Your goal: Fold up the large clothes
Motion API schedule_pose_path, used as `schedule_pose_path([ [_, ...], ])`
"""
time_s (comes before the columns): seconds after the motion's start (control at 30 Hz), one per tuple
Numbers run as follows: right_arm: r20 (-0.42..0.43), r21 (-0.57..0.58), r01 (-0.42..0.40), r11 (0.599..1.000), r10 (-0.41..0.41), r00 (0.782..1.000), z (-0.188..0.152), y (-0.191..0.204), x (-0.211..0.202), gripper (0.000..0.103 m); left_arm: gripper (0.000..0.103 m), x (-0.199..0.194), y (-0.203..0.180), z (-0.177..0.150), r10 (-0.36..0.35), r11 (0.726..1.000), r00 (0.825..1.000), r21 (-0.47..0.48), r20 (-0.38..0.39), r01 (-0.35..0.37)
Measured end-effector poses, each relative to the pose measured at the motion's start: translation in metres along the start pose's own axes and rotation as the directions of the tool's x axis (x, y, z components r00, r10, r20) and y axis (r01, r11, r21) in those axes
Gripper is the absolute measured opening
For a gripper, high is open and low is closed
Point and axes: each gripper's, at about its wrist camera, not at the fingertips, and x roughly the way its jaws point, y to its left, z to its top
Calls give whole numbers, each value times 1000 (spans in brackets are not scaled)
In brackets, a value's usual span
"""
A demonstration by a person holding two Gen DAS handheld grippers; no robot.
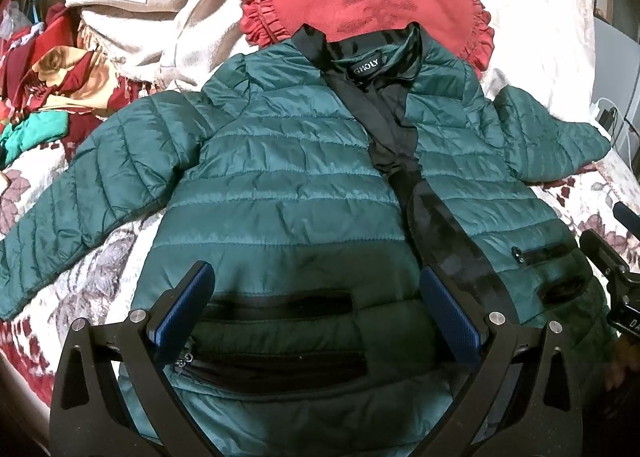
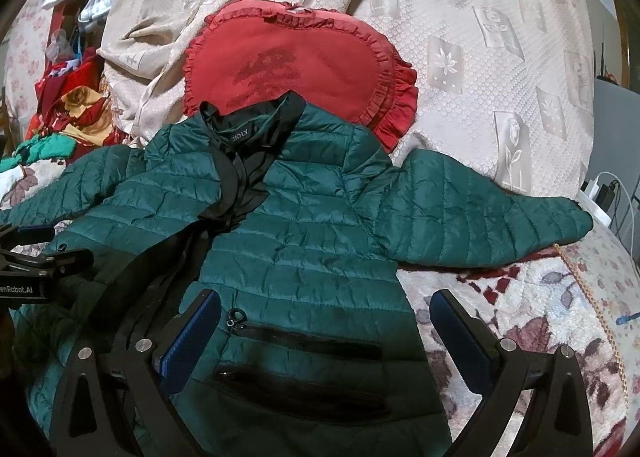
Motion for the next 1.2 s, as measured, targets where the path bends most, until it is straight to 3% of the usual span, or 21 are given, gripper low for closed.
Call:
schedule_pose_path([
  [1.2,-5,-21,12,1000,-13,1000,-3,2,0,103,103,4,0,-3,0,1000,1000,11,-20,1],
])
